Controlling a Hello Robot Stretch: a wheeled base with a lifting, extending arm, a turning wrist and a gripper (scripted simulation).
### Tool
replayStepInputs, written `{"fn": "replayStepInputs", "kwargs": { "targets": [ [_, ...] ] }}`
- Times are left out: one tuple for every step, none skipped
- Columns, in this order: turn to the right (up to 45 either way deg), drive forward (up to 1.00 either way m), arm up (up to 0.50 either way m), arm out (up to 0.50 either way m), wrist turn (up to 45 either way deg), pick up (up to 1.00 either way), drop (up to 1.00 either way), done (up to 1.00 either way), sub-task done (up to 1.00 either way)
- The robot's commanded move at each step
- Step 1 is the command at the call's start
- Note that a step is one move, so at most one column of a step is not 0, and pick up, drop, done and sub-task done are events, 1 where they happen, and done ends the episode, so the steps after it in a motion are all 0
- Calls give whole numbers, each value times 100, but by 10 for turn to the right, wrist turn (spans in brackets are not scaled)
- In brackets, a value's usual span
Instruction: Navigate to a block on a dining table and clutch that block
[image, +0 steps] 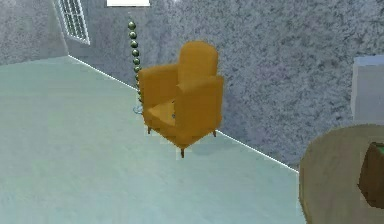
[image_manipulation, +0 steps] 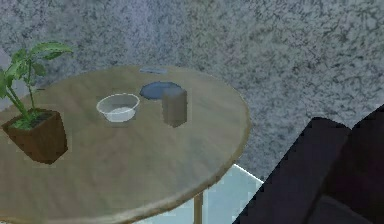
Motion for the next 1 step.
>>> {"fn": "replayStepInputs", "kwargs": {
  "targets": [
    [180, 0, 0, 0, 0, 0, 0, 0, 0]
  ]
}}
